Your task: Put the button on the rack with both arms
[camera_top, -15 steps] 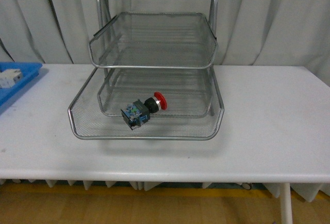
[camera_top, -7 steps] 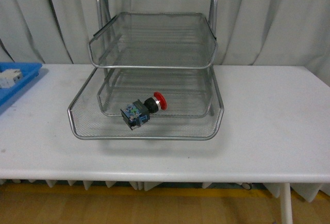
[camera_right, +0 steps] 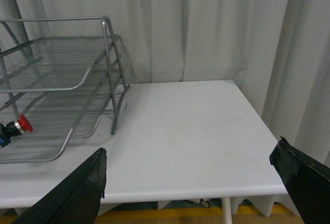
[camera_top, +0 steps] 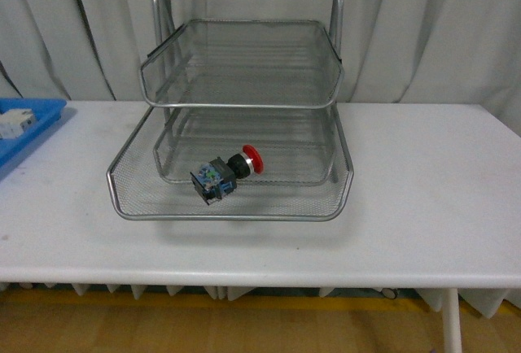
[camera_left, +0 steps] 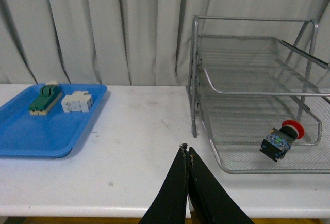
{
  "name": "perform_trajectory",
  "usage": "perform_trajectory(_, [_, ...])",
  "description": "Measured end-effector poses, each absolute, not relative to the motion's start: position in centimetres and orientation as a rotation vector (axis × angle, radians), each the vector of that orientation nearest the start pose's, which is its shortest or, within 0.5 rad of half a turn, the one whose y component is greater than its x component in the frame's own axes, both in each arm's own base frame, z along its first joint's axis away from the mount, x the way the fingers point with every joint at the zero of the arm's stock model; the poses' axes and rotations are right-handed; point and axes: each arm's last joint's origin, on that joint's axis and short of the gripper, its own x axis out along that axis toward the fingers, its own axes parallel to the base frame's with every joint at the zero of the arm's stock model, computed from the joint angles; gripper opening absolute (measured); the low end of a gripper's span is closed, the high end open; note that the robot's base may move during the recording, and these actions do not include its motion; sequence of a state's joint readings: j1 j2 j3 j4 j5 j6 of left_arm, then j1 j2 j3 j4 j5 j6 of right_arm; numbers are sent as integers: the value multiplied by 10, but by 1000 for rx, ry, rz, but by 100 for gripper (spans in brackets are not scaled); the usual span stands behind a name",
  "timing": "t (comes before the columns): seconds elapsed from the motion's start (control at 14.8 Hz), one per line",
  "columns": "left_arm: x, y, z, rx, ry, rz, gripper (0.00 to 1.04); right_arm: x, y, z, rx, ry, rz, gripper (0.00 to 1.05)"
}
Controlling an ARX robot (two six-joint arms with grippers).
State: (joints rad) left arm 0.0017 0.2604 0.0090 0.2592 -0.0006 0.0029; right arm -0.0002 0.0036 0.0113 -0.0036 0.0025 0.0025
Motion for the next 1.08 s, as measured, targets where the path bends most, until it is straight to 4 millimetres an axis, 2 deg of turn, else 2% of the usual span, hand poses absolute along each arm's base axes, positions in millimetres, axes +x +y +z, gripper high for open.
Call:
perform_trajectory(0.54, [98,0,165,3,5,2,2,97,0,167,3,-4,-3,98])
perform_trajectory(0.61, [97,0,166,1,-2,3,8,97,0,167,3,-4,-3,98])
perform_trajectory(0.74, [97,0,166,1,-1,2,35,97,0,165,6,51,-9,98])
perform_trajectory(0.81, [97,0,166,1,0,3,47,102,4,168,3,287,-49,98])
perform_trajectory(0.94, [97,0,166,1,1,2,71,130,9,193,-3,383,-10,98])
perform_trajectory(1.01, [97,0,166,1,1,3,83,152,12,207,11,415,5,98])
perform_trajectory(1.08, [97,0,166,2,0,2,100,185,22,202,39,537,65,98])
